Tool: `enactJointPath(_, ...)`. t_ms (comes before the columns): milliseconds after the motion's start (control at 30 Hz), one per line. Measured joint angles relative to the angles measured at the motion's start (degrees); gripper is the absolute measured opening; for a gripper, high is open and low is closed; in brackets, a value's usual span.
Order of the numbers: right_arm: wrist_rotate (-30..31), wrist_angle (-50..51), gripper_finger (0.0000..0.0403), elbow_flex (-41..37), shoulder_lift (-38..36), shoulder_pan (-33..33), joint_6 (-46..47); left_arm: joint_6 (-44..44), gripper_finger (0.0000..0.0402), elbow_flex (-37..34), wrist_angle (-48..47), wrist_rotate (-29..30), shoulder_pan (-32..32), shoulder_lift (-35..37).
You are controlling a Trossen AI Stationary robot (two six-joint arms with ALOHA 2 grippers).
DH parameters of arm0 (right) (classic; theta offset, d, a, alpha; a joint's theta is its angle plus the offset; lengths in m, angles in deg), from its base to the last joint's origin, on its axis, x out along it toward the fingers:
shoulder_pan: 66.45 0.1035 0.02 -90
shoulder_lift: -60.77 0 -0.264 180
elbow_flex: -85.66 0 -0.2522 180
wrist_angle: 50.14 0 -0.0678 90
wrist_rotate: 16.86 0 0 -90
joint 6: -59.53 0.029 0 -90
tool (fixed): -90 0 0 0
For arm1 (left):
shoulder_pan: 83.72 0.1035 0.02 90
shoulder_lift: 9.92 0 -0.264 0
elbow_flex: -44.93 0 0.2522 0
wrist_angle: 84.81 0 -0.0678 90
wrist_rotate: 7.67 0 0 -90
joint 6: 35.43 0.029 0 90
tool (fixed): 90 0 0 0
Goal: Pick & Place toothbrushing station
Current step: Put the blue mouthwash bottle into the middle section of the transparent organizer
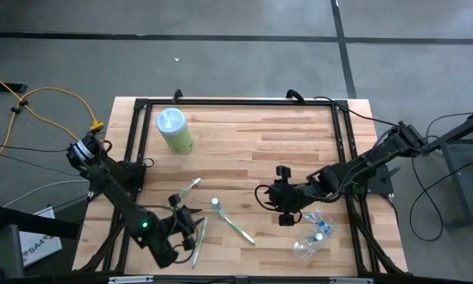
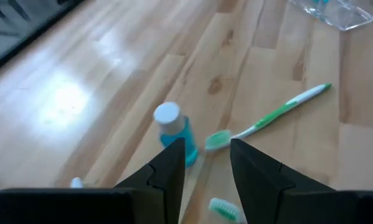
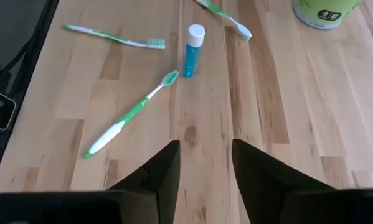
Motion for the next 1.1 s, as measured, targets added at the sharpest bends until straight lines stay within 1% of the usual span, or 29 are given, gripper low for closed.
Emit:
enactJointPath(100, 0.0, -0.5, 0.0136, 0.0, 0.0, 0.0, 0.0, -3.0, 0.0122, -0.4, -1.0, 2.0, -1.6, -1.1)
enactJointPath(300, -0.1, -0.9, 0.0136, 0.0, 0.0, 0.0, 1.1, -11.8, 0.0122, -6.5, -0.4, 0.7, -1.9, -1.4)
enactJointPath(367, -0.3, -1.1, 0.0136, 0.0, 0.0, 0.0, 1.4, -13.5, 0.0122, -8.9, 1.0, 0.7, -2.4, -1.5)
enactJointPath(467, -1.1, -1.7, 0.0136, 0.0, 0.0, 0.0, 1.7, -13.5, 0.0122, -12.3, 4.9, 0.2, -3.1, -1.5)
enactJointPath(600, -1.6, -3.9, 0.0136, 0.0, 0.0, 0.0, 1.7, -10.6, 0.0122, -16.2, 12.0, -0.5, -3.8, -1.5)
enactJointPath(833, -1.6, -7.5, 0.0136, 0.0, 0.0, 0.0, 1.7, -0.9, 0.0122, -20.6, 21.9, -3.4, -4.1, -1.5)
enactJointPath(967, -1.7, -9.8, 0.0136, 0.0, 0.0, 0.0, 1.8, 5.1, 0.0113, -22.0, 26.6, -3.6, -3.3, -1.4)
enactJointPath(1033, -1.7, -11.1, 0.0136, 0.0, 0.0, 0.0, 2.2, 9.1, 0.0107, -22.2, 29.0, -4.7, -2.4, -1.0)
enactJointPath(1100, -1.8, -11.8, 0.0136, 0.0, 0.0, 0.0, 2.9, 13.2, 0.0104, -22.1, 32.3, -7.2, -1.4, -0.1)
